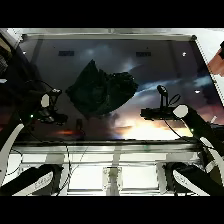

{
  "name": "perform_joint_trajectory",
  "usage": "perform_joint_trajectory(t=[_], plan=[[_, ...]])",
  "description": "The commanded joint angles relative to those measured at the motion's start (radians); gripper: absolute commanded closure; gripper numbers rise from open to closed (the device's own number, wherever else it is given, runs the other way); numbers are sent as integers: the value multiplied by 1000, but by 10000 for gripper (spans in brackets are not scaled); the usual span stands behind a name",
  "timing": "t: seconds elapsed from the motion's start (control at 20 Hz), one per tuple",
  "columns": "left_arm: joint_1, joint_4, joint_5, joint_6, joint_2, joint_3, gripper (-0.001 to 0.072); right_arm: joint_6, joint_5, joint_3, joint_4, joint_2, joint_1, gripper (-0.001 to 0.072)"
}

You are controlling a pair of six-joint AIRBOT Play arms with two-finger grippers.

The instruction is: Fold the clothes and pants, and hang the long-sleeved shirts on hangers.

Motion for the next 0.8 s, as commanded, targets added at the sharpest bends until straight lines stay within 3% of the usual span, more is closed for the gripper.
perform_joint_trajectory(t=[0.0,0.45,0.75], plan=[[0,0,0,0,0,0,250,1,2,1,-2,0,3,677],[0,0,0,0,0,0,251,4,-5,56,-24,-17,2,678],[0,0,0,0,0,0,250,4,227,496,-93,-330,2,678]])
